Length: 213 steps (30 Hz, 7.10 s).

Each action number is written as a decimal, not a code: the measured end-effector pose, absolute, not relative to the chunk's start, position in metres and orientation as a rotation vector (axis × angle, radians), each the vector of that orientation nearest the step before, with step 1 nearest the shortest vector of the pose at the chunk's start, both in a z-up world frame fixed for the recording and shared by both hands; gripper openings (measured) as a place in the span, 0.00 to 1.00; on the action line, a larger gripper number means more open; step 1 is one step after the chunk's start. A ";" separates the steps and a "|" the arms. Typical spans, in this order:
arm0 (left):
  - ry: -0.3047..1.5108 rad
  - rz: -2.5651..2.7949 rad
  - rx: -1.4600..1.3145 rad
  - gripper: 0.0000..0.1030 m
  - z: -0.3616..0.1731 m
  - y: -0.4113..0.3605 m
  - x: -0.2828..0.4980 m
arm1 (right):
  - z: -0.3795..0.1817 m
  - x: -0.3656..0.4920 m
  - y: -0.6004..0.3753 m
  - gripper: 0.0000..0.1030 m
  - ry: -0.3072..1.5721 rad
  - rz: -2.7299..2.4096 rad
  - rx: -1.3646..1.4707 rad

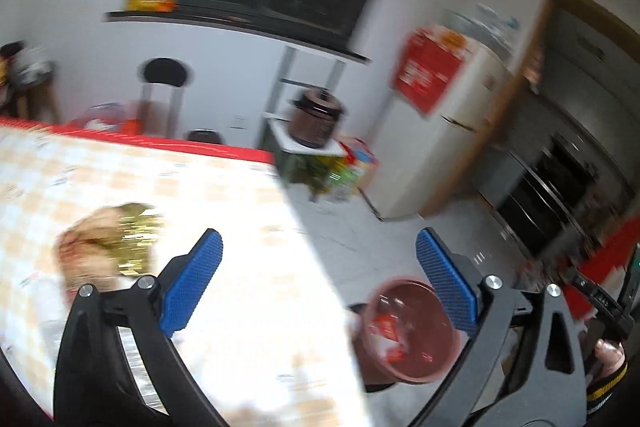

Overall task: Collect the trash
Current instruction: 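Move both tools back over the remaining trash on the table, then grasp the clear plastic container with the left tool and lift it, then grasp the blue STRONG foil package with the right tool while the left tool holds the container, then drop the blue package into the brown bin with the right tool while the left tool carries the container, then release the clear plastic container into the brown bin with the left tool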

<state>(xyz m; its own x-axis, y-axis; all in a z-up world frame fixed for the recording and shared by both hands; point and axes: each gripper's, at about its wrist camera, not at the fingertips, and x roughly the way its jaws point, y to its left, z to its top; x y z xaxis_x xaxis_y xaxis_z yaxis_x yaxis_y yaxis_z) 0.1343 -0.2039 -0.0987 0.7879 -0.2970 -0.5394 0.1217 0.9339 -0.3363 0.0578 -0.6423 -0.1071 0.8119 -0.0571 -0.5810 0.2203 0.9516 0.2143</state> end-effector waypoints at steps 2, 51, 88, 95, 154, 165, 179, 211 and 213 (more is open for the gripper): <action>0.612 -0.159 -0.315 0.93 -0.096 -0.165 0.123 | -0.105 0.068 -0.619 0.95 0.618 -0.105 0.265; 1.057 -0.211 -0.410 0.14 -0.283 0.041 0.105 | -0.170 0.115 -0.234 0.95 0.928 0.182 0.115; 0.704 0.243 -0.742 0.13 -0.217 0.247 -0.044 | -0.296 0.121 -0.092 0.95 1.244 0.514 -0.042; 0.715 0.213 -0.732 0.13 -0.218 0.240 -0.036 | -0.311 0.122 -0.096 0.89 1.300 0.525 -0.004; 0.800 -0.299 -0.372 0.13 -0.142 -0.183 0.155 | -0.225 0.103 -0.596 0.77 0.870 -0.060 0.458; 0.799 -0.309 -0.332 0.13 -0.139 -0.239 0.165 | -0.227 0.129 -0.641 0.95 0.843 -0.042 0.514; 0.811 -0.398 -0.255 0.13 -0.140 -0.309 0.184 | -0.163 0.090 -0.675 0.95 0.692 -0.068 0.502; 0.591 -0.465 -0.135 0.94 -0.075 -0.352 0.178 | -0.129 0.043 -0.704 0.95 0.601 -0.152 0.536; 0.571 -0.415 -0.139 0.94 -0.069 -0.320 0.174 | -0.124 0.049 -0.691 0.95 0.601 -0.129 0.523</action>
